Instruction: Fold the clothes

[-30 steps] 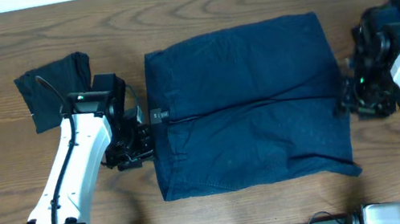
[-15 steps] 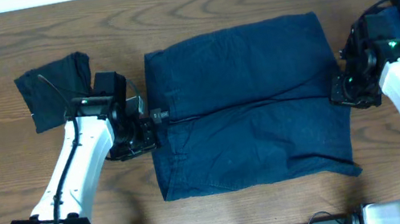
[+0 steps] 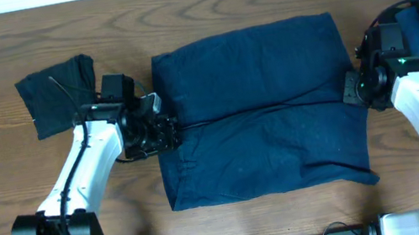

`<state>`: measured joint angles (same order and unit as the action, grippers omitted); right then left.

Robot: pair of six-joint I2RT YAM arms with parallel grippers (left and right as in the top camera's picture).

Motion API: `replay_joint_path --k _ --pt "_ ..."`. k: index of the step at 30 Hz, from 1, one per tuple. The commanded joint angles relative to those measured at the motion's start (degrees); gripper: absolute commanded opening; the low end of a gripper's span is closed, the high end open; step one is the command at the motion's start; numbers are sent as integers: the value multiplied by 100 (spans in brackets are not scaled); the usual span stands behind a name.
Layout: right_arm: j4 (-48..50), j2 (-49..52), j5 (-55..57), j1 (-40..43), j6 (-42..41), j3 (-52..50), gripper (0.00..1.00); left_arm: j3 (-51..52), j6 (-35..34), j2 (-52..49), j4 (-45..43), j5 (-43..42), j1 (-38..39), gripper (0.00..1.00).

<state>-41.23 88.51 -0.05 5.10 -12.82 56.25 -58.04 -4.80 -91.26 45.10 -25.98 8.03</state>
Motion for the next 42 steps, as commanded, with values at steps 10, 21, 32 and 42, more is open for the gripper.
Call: replay_joint_path --k 10,21,32,42 --pt "636 4 157 -57 -37 -560 32 564 136 -376 -774 -1119 -17 30" --pt "595 4 157 -57 -35 -564 33 573 136 -380 -796 -1139 -17 36" --pt "592 4 155 -57 -37 -564 34 640 131 -382 -1128 -741 -17 42" --pt "595 4 157 -57 -37 -564 35 688 129 -385 -1244 -745 -17 42"
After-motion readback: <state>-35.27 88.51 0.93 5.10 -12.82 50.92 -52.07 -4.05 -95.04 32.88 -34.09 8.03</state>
